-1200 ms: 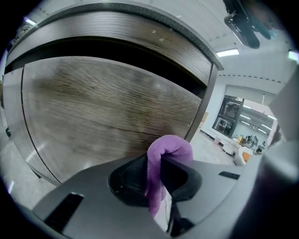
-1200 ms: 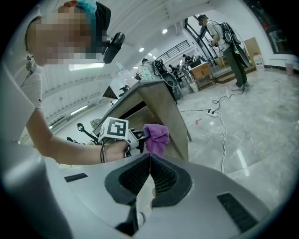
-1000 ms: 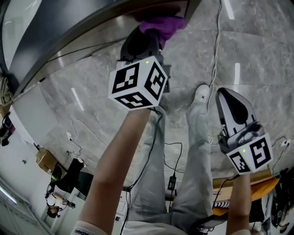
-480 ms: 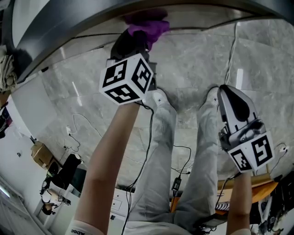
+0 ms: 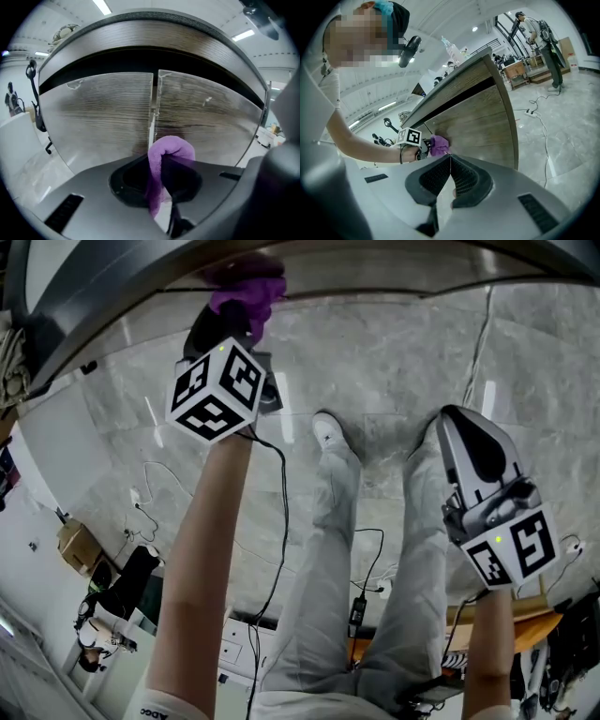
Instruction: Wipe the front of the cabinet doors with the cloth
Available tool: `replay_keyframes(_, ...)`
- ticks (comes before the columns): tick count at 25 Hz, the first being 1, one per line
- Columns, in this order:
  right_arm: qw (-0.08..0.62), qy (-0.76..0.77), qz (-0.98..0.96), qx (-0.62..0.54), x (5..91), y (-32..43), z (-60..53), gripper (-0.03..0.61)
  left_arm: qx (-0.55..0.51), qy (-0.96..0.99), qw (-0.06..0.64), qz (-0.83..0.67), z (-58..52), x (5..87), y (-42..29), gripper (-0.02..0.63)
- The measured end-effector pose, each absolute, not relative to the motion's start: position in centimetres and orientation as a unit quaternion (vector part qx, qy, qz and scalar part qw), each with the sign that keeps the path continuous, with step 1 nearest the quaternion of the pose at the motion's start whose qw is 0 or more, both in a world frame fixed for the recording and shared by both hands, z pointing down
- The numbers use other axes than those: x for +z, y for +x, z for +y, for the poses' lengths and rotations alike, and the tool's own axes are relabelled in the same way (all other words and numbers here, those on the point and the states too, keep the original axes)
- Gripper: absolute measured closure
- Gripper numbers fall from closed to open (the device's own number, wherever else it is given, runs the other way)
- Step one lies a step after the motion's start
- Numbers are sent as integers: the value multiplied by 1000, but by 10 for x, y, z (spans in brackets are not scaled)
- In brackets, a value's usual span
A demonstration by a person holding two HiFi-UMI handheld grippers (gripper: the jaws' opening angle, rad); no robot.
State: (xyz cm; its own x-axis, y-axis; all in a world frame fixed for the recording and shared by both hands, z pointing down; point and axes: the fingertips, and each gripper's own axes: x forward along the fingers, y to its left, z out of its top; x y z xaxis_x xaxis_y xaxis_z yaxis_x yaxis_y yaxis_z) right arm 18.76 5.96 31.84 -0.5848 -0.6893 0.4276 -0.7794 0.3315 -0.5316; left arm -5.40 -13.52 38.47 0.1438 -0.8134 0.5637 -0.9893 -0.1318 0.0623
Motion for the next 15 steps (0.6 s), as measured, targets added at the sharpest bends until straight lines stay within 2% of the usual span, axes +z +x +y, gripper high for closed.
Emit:
replay_keyframes(3,62,456,-810,363,319,209,66,552,200,704,215,-646,-128,383,-60,561)
replay_keyframes(6,64,462,-805,366,321,235,76,552,211,706,218,-640,-111,391,-36,561)
replay_keyframes(15,66,478,-791,377,334,323,102,552,236,760,258,-547,-64,438,138,561)
